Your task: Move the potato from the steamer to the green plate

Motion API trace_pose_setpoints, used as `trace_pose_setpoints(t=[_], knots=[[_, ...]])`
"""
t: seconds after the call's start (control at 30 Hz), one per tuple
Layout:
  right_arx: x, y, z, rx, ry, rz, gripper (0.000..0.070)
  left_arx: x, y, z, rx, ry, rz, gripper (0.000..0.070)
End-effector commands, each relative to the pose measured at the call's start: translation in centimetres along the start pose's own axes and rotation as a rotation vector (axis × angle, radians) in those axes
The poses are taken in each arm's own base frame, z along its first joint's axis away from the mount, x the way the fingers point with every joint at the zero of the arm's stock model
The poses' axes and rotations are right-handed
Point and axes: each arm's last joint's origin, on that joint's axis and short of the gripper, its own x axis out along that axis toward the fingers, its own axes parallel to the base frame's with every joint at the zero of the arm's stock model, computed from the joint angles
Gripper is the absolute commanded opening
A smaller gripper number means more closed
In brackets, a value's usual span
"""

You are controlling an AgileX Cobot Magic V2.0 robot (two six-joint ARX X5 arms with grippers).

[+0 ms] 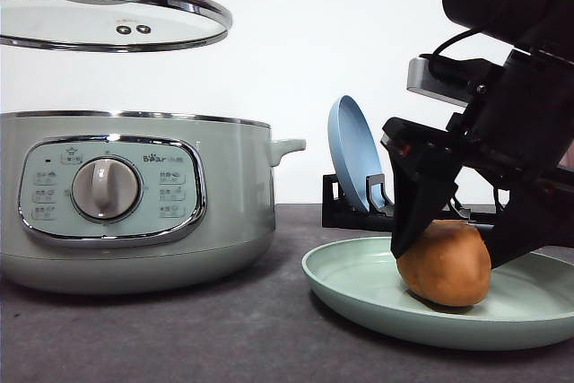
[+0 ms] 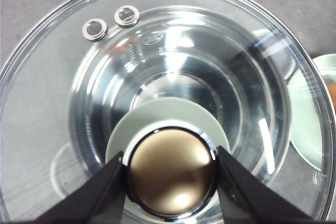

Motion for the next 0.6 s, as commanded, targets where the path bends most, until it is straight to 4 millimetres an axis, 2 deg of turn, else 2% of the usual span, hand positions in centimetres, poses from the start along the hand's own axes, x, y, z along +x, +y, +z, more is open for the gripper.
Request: trace_pose_setpoints(t=[0.0,0.2,0.57], knots=[[-0.1,0.2,0.2,0.005,-0.013,0.003,0.0576,-1.0,-0.3,0.5,0.019,-0.067,-0.008,0.0001],[-2.5,0.9,1.6,-0.024,-0.126,0.031,0.0576,-0.1,-0.7,0.8,0.031,-0.046,-0.017,0.0001],[-9.5,2.5,4.1,-0.098,-0.335,0.082,0.0576,4.4,-1.1,2.3,0.044,0.031,-0.027,0.0001]])
